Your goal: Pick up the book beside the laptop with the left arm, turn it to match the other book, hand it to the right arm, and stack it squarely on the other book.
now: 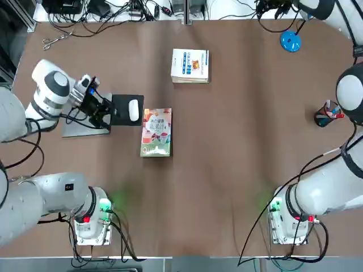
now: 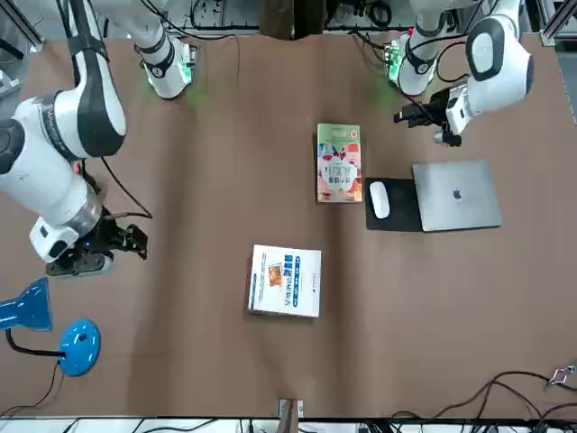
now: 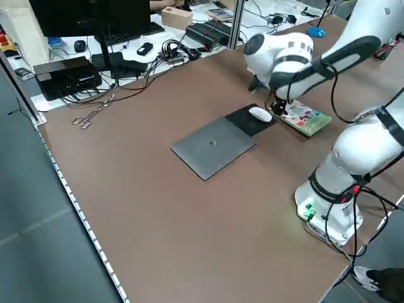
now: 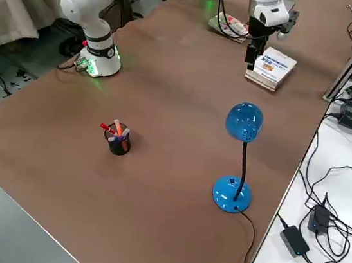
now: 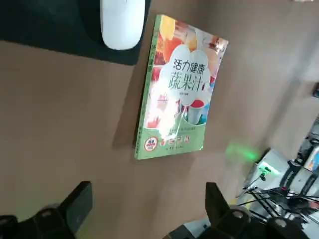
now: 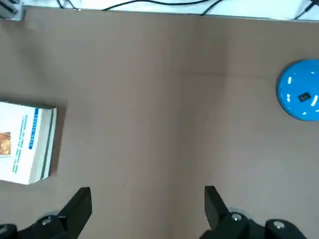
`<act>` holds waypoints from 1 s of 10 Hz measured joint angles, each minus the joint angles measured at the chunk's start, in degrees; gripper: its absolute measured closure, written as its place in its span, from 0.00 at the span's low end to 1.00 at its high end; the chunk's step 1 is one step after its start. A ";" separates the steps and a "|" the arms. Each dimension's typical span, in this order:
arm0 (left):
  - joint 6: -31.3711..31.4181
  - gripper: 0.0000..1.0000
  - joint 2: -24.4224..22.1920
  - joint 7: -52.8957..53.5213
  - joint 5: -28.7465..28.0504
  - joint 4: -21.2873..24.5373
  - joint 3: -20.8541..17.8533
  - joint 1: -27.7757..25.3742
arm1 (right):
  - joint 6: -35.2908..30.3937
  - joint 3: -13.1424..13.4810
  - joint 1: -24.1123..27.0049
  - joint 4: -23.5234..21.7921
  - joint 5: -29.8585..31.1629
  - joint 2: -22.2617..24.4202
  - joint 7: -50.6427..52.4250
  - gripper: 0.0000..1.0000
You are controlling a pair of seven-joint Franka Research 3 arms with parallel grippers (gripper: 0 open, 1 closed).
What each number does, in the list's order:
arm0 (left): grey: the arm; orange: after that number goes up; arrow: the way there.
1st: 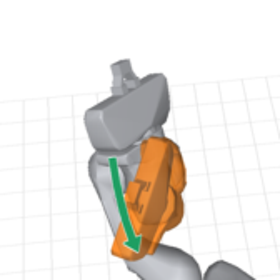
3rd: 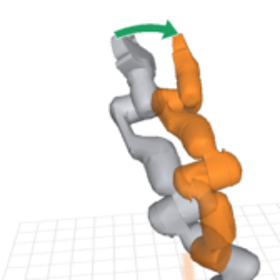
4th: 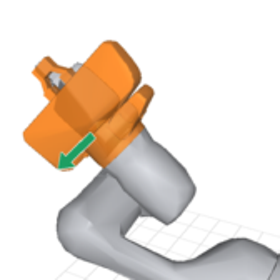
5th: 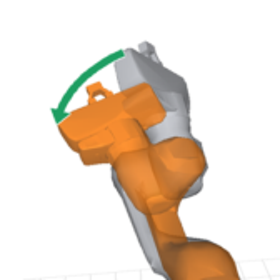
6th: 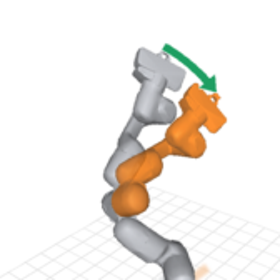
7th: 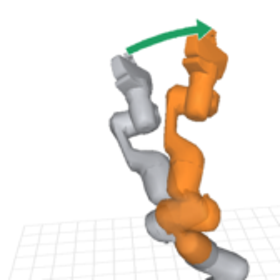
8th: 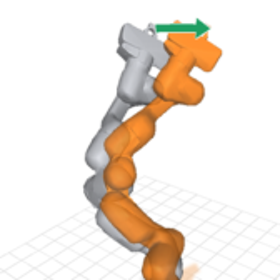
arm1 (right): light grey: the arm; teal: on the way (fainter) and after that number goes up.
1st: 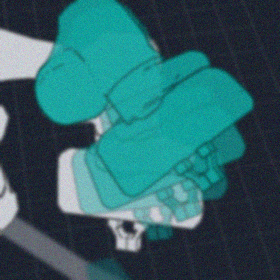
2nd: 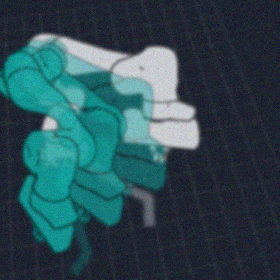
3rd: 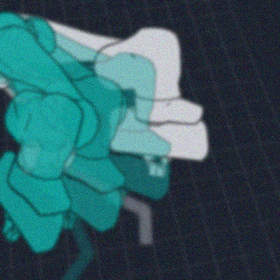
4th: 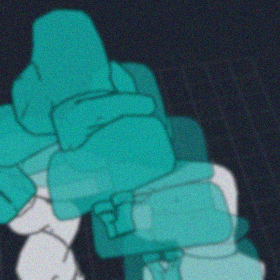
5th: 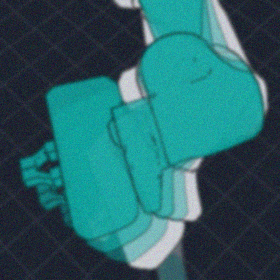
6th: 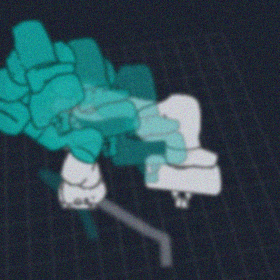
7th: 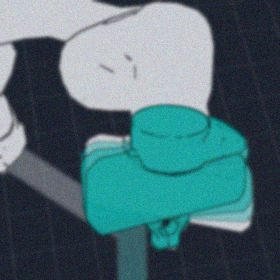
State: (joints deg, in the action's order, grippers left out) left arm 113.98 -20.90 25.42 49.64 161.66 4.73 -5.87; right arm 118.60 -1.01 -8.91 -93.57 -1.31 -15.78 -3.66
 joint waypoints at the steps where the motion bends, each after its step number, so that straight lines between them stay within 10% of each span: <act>1: 0.30 0.00 3.04 4.26 4.06 0.29 0.06 -0.83 | -0.24 -0.02 -0.85 0.00 0.01 0.01 -0.03 0.00; 3: 4.20 0.00 12.32 12.77 10.58 0.25 1.23 -1.55 | -1.09 -0.04 -1.84 0.01 0.02 0.02 -0.02 0.00; 6: 13.72 0.00 23.47 23.84 28.08 -0.35 14.19 -1.42 | -1.11 0.05 -3.20 0.14 0.14 0.08 -0.07 0.00; 10: 15.01 0.03 29.75 29.84 31.93 -0.65 16.95 -1.33 | -1.26 0.54 -3.09 0.13 0.40 0.08 -0.07 0.00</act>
State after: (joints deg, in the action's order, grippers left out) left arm 128.99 8.85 55.26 81.57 161.01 21.68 -7.19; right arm 117.34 -0.47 -12.00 -93.43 -0.91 -15.70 -3.73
